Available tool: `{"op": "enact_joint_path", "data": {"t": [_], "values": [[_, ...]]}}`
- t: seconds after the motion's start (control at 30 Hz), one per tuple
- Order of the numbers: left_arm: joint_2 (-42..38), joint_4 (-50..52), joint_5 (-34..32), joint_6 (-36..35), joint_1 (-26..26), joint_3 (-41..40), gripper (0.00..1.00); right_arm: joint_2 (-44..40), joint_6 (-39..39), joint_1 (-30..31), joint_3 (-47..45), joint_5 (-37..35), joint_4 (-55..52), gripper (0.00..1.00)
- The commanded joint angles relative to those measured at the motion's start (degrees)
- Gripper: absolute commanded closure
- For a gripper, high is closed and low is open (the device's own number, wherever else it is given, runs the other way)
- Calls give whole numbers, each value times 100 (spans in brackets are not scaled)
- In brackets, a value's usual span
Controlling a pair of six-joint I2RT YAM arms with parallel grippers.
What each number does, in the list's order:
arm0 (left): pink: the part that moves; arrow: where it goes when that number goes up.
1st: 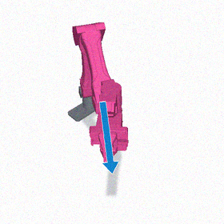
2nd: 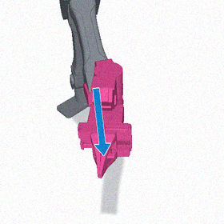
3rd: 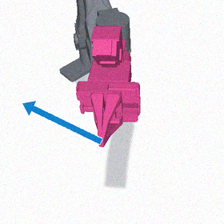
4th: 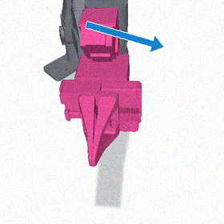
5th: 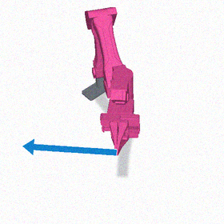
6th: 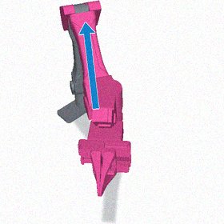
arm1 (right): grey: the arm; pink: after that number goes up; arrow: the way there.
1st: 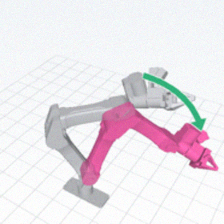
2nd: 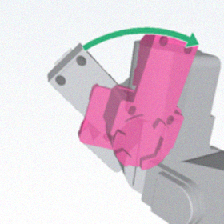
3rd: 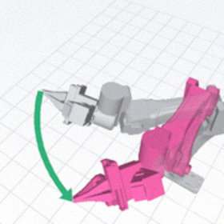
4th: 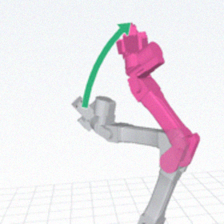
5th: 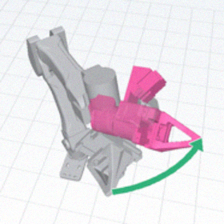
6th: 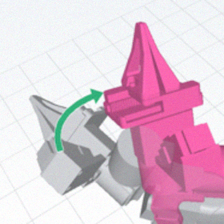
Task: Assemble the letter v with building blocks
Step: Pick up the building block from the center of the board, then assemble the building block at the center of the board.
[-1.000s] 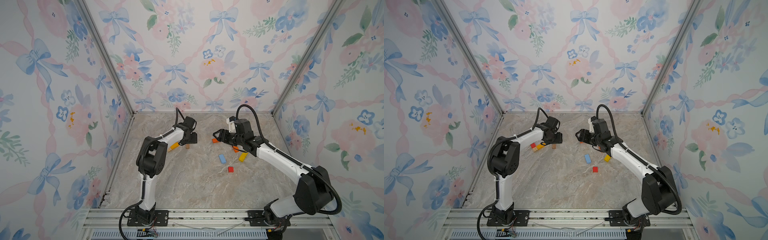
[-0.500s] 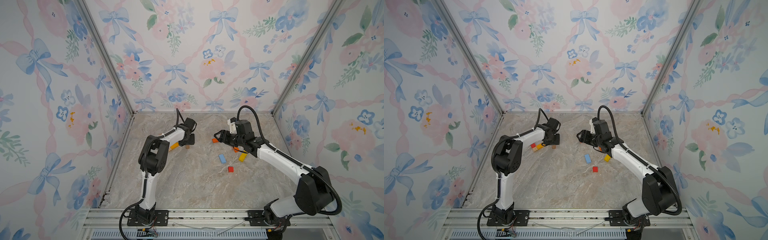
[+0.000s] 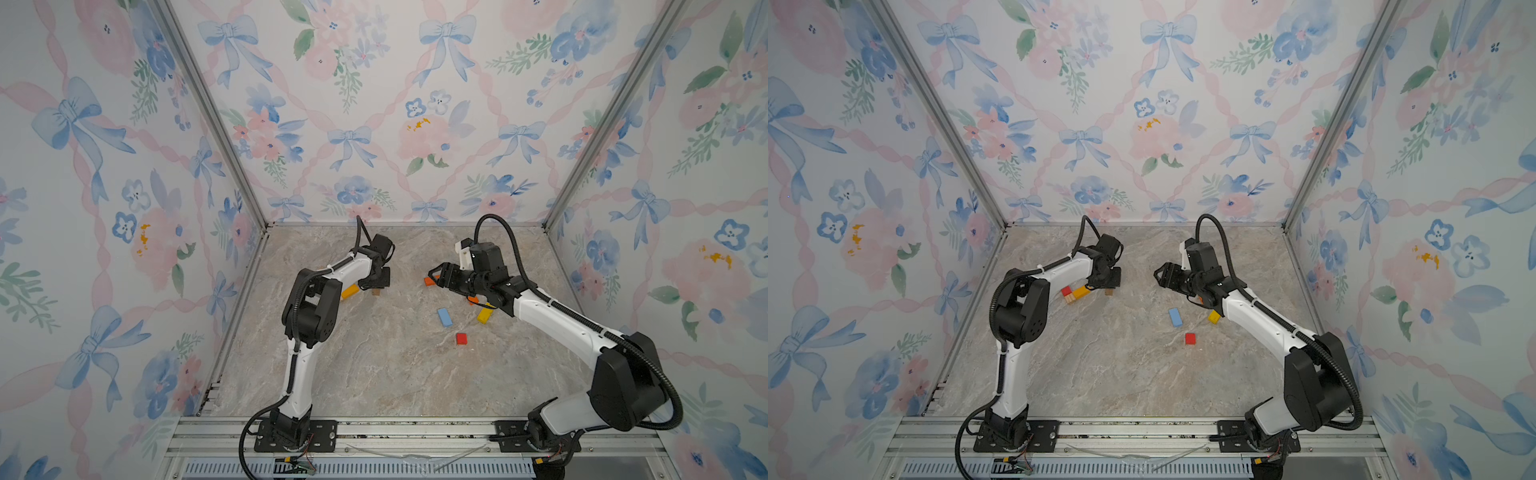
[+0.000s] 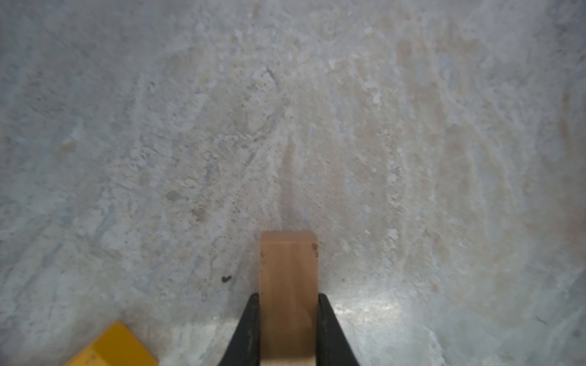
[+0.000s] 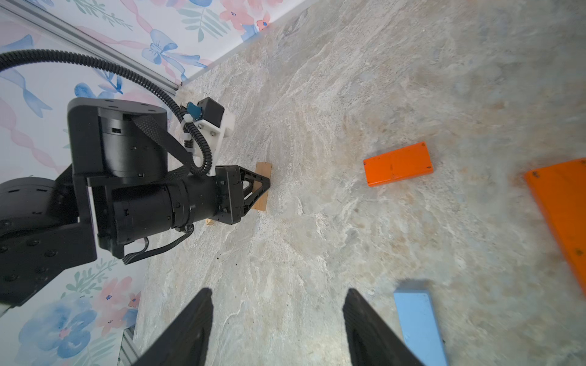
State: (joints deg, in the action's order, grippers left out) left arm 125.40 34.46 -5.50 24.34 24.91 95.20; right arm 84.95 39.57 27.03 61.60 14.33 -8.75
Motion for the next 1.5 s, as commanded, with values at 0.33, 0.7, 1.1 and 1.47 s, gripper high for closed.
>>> {"op": "enact_joint_path", "data": {"t": [0.33,0.7,1.1,1.47], "values": [[231,280,-78,-2565,-123,932,100,-218,152,-64,-245,68,127,33],[197,421,-21,-3641,-431,605,100,-154,207,-21,-255,114,163,33],[254,408,98,-3884,-534,308,100,-14,200,40,-124,158,137,33],[324,415,137,-4099,-540,281,100,127,191,83,-51,220,156,33]]}}
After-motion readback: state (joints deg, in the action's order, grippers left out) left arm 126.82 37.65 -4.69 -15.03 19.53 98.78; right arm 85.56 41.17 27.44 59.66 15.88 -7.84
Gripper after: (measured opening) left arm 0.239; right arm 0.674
